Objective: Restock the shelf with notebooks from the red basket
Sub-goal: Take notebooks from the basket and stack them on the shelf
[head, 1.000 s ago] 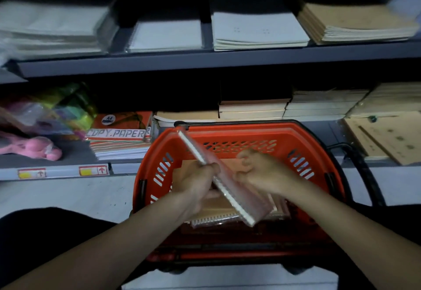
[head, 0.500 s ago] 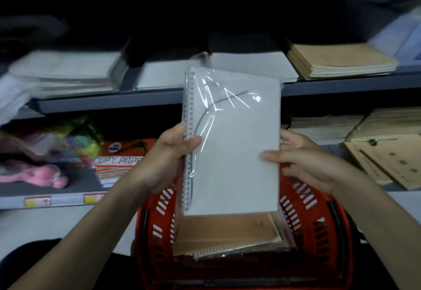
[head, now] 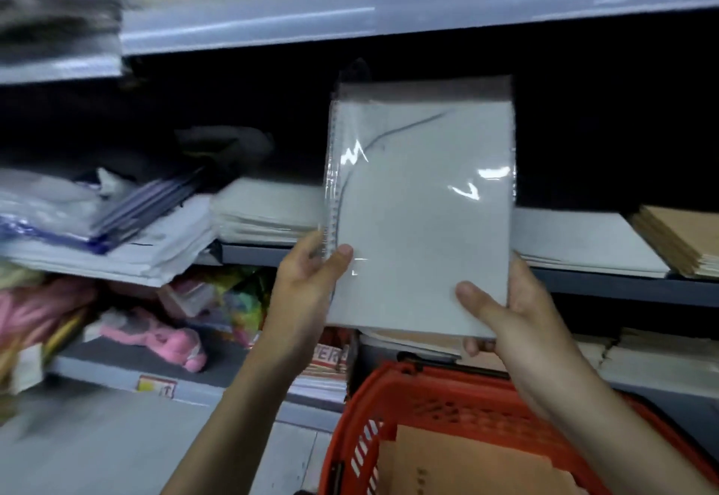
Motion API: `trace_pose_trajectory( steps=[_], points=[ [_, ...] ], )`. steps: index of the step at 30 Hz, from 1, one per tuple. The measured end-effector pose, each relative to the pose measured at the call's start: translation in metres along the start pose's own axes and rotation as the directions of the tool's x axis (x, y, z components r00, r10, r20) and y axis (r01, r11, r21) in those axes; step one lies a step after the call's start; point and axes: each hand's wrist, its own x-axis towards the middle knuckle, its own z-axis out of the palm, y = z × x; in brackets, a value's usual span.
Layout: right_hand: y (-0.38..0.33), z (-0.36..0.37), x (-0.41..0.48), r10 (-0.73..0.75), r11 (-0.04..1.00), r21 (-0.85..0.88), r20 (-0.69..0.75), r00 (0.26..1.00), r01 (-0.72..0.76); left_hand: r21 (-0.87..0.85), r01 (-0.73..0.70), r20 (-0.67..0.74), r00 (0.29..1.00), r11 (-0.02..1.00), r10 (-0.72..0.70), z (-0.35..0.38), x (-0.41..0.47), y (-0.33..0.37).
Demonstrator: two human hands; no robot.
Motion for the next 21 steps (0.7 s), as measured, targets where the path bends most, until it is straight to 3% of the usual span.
trace_pose_trajectory(
  steps=[3,7,10,12,15,17,21],
  points=[
    [-0.005,0.048,0.035,-0.001,1.0,0.004,0.026,1.0,0.0,0.066,-0.104,-0.378,0.918,0.992,0.121,-0.023,0.024,0.006],
    [-0.01,0.111,0.077,0.045,0.998,0.053,0.027,0.999,-0.047,0.193,-0.131,-0.595,0.772,0.972,0.222,-0.068,0.07,0.018],
    [-0.004,0.144,0.096,0.115,0.993,0.014,0.024,0.993,-0.116,0.295,-0.083,-0.63,0.732,0.952,0.259,-0.092,0.084,0.012],
    [0.004,0.157,0.102,0.144,0.977,-0.157,-0.019,0.989,-0.146,0.419,-0.039,-0.618,0.72,0.907,0.316,-0.101,0.084,0.0],
    [0.015,0.161,0.098,0.105,0.922,-0.368,-0.053,0.993,-0.117,0.621,-0.081,-0.498,0.727,0.779,0.473,-0.114,0.086,-0.018],
    [0.016,0.159,0.089,0.048,0.926,-0.373,-0.009,0.999,-0.048,0.572,-0.133,-0.487,0.738,0.809,0.466,-0.119,0.089,-0.022],
    [0.022,0.15,0.079,0.008,0.899,-0.438,0.043,0.999,0.012,0.162,-0.187,-0.468,0.85,0.969,0.242,-0.124,0.096,-0.027]
  ],
)
